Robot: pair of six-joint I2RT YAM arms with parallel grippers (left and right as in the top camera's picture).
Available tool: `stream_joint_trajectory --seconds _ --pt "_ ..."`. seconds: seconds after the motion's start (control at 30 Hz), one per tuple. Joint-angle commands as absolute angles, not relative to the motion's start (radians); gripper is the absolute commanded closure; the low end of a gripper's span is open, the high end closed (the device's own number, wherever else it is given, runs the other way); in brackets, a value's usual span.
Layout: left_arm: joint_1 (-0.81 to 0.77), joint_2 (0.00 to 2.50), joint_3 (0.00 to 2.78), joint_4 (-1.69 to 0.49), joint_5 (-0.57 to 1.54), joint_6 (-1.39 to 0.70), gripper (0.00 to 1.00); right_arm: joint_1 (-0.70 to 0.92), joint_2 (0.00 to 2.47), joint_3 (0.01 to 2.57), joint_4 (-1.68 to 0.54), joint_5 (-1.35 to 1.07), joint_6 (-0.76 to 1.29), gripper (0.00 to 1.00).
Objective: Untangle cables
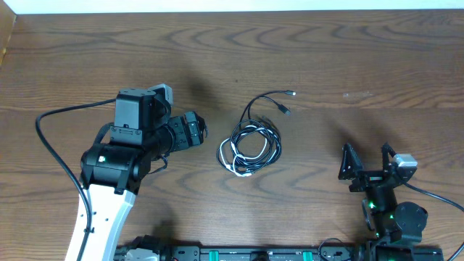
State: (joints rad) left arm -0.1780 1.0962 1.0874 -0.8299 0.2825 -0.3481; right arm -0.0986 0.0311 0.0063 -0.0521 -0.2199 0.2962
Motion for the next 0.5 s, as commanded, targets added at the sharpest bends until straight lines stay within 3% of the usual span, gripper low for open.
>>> stream_joint_trajectory --seconds 0.0,0.47 --pt "-0.18 1.096 1.111 -0.813 0.268 -0.357 0.1 -0.104 0.031 0.006 -0.057 -0.213 0.291 0.01" --pt "-0.18 1.141 1.25 -0.791 0.242 -0.369 0.09 -0.104 0.031 0.006 -0.057 -0.213 0.291 0.01"
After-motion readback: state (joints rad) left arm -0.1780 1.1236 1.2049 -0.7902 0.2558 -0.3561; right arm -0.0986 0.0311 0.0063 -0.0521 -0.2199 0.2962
